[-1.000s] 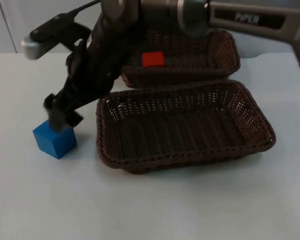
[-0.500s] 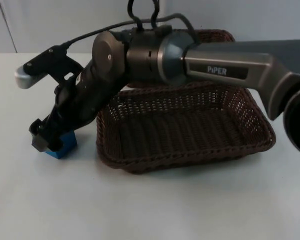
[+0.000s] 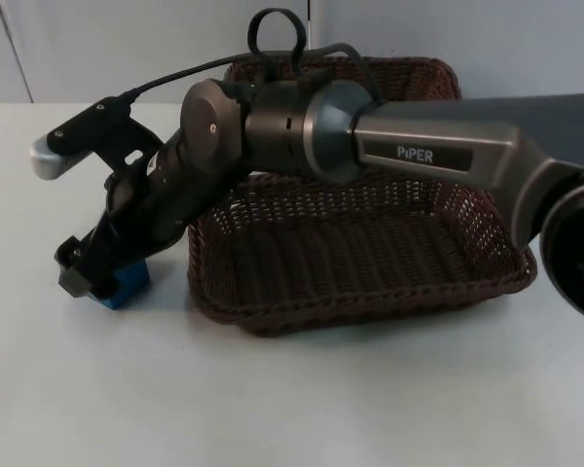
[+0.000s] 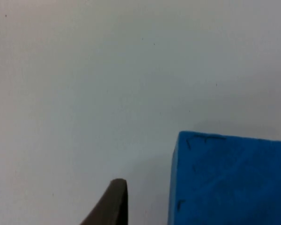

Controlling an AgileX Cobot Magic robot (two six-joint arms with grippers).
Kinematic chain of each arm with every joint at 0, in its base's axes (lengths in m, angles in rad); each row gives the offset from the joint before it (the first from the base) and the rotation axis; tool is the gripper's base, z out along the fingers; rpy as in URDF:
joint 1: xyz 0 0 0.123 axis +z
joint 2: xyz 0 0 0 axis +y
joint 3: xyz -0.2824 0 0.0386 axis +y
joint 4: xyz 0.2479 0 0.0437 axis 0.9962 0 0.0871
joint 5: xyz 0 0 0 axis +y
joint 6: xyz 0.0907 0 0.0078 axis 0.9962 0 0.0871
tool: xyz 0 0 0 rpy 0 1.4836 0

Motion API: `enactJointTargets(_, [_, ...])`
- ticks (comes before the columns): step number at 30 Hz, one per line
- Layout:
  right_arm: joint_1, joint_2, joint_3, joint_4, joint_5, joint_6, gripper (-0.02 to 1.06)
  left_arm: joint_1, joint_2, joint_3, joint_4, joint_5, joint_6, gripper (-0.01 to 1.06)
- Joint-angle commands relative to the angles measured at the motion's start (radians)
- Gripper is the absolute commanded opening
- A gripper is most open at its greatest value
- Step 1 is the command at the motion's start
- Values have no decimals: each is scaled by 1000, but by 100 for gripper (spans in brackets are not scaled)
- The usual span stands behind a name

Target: Pick up one cube with the left hand and place it into the upper basket. Pick up one cube with the right hand and place it into the lower basket.

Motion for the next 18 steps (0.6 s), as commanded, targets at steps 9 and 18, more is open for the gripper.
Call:
enactJointTargets(9, [5, 4, -3, 6, -11, -12, 87, -1, -3, 4, -5, -4, -4, 105])
enactJointTargets(18, [5, -9, -3, -3, -20, -12, 16, -1, -3, 4, -5, -2, -4, 105])
